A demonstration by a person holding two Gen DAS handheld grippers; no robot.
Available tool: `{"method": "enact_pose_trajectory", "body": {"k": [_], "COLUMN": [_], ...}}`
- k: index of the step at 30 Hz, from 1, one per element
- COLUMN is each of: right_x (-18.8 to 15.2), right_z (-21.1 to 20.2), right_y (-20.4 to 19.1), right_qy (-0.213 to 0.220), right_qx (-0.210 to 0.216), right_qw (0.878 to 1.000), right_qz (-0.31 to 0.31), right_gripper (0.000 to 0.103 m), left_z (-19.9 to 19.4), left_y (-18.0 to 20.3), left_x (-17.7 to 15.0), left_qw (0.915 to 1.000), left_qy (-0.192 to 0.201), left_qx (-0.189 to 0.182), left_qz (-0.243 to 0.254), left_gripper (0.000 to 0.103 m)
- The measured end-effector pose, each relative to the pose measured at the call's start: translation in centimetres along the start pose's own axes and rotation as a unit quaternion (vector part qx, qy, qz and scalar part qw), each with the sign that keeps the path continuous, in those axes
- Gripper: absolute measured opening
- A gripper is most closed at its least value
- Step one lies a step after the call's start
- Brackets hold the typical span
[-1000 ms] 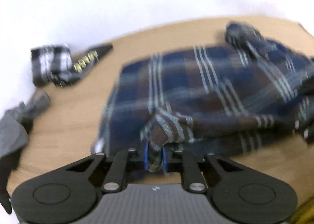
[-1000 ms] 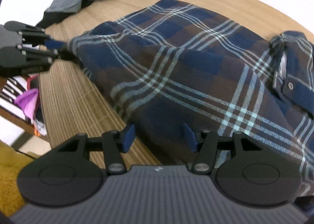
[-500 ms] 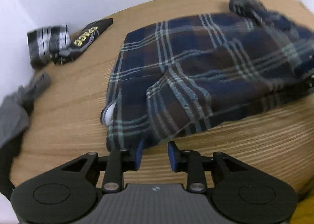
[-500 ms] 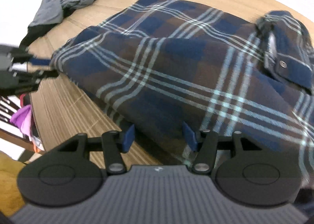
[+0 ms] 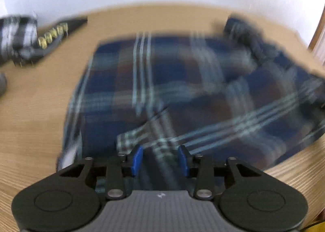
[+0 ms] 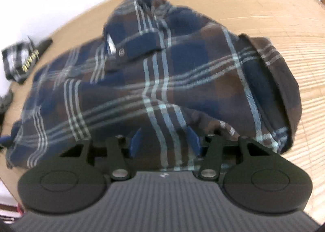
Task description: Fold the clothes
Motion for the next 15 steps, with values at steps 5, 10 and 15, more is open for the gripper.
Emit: {"method": "enact_pose_trajectory", "body": {"k": [5,10,15], "right_x": [0.0,4.1,11.3], "right_z": [-0.5,-4.2,-0.3], "right_y": [-2.6,-6.1,-8.7], "right_qy": [-0.008,0.079,0.091], "right_qx": [-0.057,-0.028,0.031], "right_qw": [0.997,0.993,0.990], "right_qz": [-0.058,-0.081,-0.104], "right_gripper": [0.053,0.058,0.074], "left_z": [-1.4,-3.4,0.9], "left_y": [0.0,-1.6,-2.9], "left_x": [0.8,5.1,11.3], "left_qw": [0.9982,0.9952,0.9929], "left_qy": [0.012,0.055,0.050], "left_qx": [-0.008,-0.005,0.019], "left_qz": [0.058,0.081,0.106], "left_gripper": [0.047,0.051,0.057]}}
Point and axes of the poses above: each gripper's, at about its wrist camera, not at the fingertips, and z roughly the way its jaws point, y to its right, x to its top, the point moved 6 cm from there along z, roughly the way its jaws point
